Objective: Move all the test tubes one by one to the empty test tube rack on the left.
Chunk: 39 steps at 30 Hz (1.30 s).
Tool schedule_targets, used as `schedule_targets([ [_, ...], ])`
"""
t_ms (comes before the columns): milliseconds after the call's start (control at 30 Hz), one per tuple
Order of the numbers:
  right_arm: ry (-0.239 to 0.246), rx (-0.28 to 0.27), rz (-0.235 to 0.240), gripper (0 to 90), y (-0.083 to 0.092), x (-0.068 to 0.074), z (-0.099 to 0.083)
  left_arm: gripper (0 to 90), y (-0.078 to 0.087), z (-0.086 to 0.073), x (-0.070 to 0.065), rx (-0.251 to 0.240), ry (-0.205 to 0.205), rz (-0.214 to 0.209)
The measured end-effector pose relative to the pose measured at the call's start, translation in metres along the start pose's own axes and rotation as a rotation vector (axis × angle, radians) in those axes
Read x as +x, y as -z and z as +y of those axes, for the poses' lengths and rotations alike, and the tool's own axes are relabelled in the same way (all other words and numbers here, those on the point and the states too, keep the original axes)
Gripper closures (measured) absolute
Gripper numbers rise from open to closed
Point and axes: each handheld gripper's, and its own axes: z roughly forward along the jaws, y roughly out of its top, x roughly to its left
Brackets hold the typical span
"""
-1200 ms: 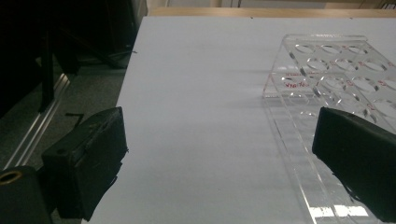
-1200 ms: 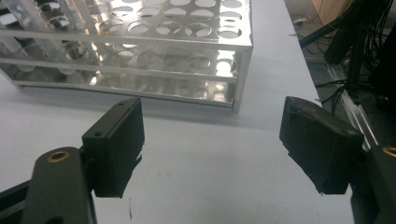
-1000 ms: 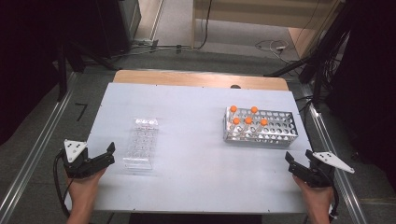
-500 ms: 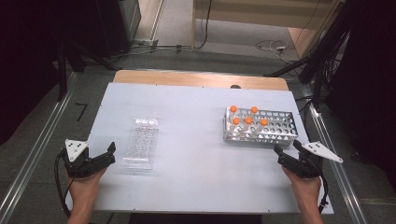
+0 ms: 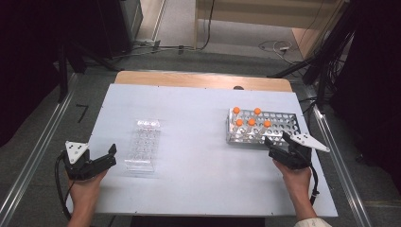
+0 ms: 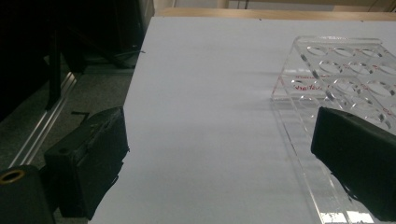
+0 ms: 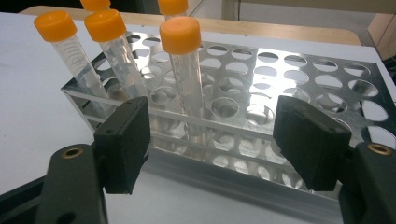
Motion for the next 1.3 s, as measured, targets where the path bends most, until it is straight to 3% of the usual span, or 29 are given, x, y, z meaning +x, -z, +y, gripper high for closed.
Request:
schedule_targets([
  [333, 0.018, -0.001, 0.013, 36.5, -0.018, 0.005, 0.008, 5.4, 0.0, 0.001, 0.0, -0.004, -0.003, 0.0],
  [567, 0.034, 0.005, 0.028, 50.4, -0.03, 0.009, 0.01, 5.4, 0.0, 0.0, 0.0, -0.005, 0.001, -0.003],
  [833, 0.049, 0.002, 0.005, 60.5, -0.035, 0.011, 0.011, 5.4, 0.0, 0.001, 0.0, -0.003, -0.001, -0.005],
  [1300, 0.071, 0.011, -0.017, 70.2, -0.039, 0.015, 0.01, 5.5, -0.001, 0.001, 0.0, 0.003, 0.003, -0.008],
])
